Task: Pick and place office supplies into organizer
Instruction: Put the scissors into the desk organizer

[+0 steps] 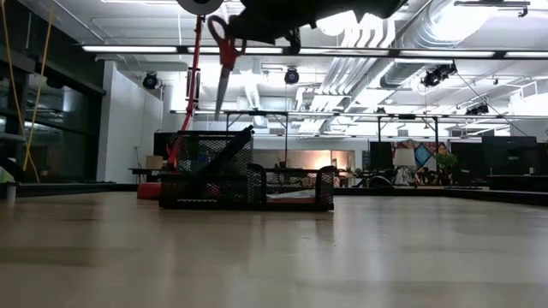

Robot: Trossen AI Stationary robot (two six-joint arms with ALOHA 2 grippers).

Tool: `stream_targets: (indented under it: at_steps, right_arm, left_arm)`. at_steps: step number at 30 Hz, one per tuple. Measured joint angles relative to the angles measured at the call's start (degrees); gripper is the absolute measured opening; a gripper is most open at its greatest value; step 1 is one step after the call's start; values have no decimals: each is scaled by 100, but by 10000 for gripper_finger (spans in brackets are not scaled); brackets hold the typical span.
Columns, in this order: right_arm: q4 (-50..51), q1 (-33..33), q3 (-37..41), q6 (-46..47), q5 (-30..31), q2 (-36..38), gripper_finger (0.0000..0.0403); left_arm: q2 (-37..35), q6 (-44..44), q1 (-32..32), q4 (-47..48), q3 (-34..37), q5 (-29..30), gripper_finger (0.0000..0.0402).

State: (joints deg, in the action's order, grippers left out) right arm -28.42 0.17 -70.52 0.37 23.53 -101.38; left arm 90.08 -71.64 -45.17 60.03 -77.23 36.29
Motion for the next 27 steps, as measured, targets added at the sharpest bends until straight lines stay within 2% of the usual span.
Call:
stream_targets:
  at_steps: [21, 27]
  right_arm:
    - [-482, -113, -109, 242, -518, -1103, 11]
    - [-433, -122, -109, 269, -889, -1209, 47]
  left_arm:
    - [2, -80, 0, 20, 0, 20, 37]
    - [2, -80, 0, 80, 0, 20, 37]
